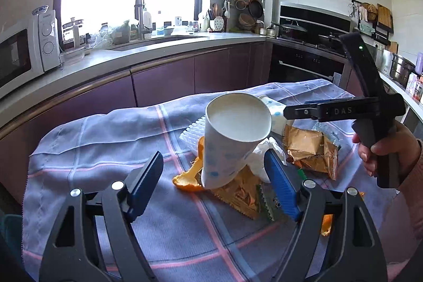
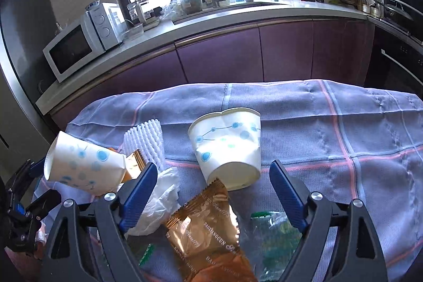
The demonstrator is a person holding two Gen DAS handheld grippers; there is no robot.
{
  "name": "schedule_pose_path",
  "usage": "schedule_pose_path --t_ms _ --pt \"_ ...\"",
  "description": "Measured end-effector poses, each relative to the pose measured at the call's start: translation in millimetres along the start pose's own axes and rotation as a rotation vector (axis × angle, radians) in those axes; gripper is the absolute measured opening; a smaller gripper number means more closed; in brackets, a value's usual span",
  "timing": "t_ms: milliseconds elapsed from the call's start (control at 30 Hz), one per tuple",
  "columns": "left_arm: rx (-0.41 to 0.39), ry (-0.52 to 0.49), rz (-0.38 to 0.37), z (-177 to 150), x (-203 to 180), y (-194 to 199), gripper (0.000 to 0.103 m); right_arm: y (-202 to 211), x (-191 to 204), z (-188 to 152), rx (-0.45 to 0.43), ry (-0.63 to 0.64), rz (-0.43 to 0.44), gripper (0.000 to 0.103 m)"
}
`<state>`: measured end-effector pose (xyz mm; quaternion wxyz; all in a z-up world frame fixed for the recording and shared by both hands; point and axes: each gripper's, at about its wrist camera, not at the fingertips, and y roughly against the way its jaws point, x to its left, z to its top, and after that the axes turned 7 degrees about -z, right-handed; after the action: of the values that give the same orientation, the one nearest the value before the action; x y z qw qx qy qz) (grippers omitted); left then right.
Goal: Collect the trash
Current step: 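Grasp the blue-dotted paper cup with the right tool while the left tool grasps the tall cup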
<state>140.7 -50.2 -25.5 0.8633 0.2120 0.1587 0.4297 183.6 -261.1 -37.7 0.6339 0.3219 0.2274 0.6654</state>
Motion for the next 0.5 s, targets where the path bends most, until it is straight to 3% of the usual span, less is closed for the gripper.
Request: schedule_pose_path --t_ms 167,233,333,400,500 --pt "0.005 -0.010 -0.016 4.8 -1.8 -17.4 0.079 -21.9 0.2 6.7 0.035 0.008 -0.009 0.084" --pt "0.005 -0.006 -0.019 6.7 -0.4 -24.0 0.076 -25.9 1.5 7.4 0.047 0.010 -0.006 0.078" --pt "0.009 0.022 -0.035 10.3 4.6 -30.9 0.056 -29.7 -1.3 6.0 0.067 0.003 0.001 0.062" --pt "0.006 0.031 -0.048 10.0 10.2 -29.9 0.039 -30.1 -3.8 6.0 0.066 0.001 0.006 0.059" --pt "0.005 0.042 -0.053 9.7 12.8 -30.7 0.038 -28.8 -2.5 5.3 0.059 0.014 0.004 0.058"
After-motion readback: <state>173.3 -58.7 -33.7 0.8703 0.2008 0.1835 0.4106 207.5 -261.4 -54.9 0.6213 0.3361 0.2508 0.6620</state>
